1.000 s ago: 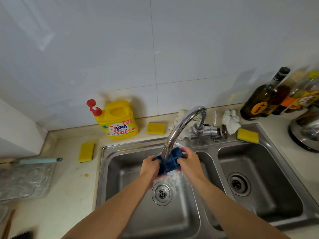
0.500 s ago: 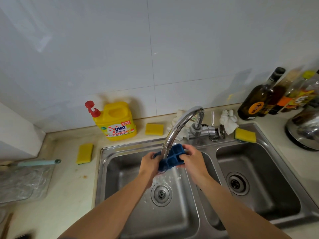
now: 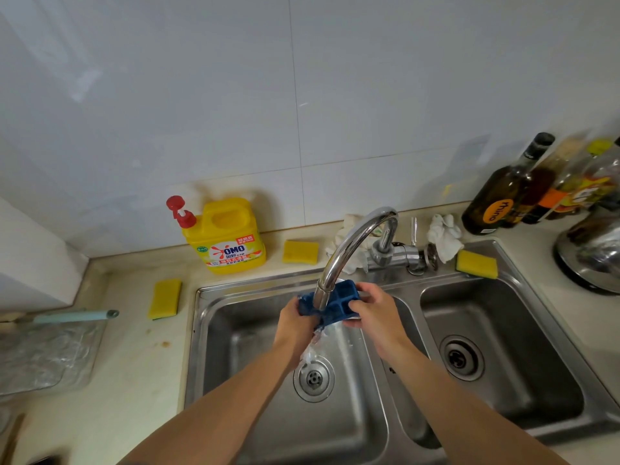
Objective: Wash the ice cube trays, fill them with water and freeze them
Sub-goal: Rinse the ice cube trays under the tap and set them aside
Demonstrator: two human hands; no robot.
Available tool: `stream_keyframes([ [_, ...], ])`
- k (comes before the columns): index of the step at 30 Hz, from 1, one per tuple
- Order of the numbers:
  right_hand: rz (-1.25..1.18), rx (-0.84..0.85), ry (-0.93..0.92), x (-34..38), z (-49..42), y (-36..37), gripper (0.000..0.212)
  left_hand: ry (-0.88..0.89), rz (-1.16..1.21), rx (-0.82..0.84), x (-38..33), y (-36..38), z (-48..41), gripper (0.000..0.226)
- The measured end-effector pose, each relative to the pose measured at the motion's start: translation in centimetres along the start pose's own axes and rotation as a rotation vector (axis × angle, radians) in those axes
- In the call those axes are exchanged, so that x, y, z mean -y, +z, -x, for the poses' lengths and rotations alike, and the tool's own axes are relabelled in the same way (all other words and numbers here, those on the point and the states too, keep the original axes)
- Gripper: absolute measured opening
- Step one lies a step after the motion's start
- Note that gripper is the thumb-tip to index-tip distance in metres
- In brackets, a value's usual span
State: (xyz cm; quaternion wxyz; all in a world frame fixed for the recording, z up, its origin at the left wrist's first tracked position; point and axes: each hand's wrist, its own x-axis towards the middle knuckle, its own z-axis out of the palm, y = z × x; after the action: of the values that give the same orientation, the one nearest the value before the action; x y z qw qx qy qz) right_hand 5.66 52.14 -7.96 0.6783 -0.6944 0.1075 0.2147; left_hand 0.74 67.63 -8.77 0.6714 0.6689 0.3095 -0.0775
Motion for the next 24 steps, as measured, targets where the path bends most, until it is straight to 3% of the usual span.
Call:
stream_keyframes([
  [9,0.129,0.143,0.142,-0.4,0.2,1.1,0.04,0.103,-0.042,-0.137,-1.3,-0.9,-0.4,0.038],
  [15,0.185,0.193,0.082,-0.4,0.6,3.4,0.032,0.161,-0.017,-0.17,-1.4,-1.7,-0.1,0.04],
  [20,0.18,0.126,0.082,-0.5,0.4,3.2,0.034,0.077,0.019,-0.168,-0.9,-2.8,-0.5,0.035],
  [24,0.157,0.096,0.064,-0.4,0.1,3.1,0.028,-0.011,0.18,-0.092,-0.9,-2.5,-0.4,0.029],
])
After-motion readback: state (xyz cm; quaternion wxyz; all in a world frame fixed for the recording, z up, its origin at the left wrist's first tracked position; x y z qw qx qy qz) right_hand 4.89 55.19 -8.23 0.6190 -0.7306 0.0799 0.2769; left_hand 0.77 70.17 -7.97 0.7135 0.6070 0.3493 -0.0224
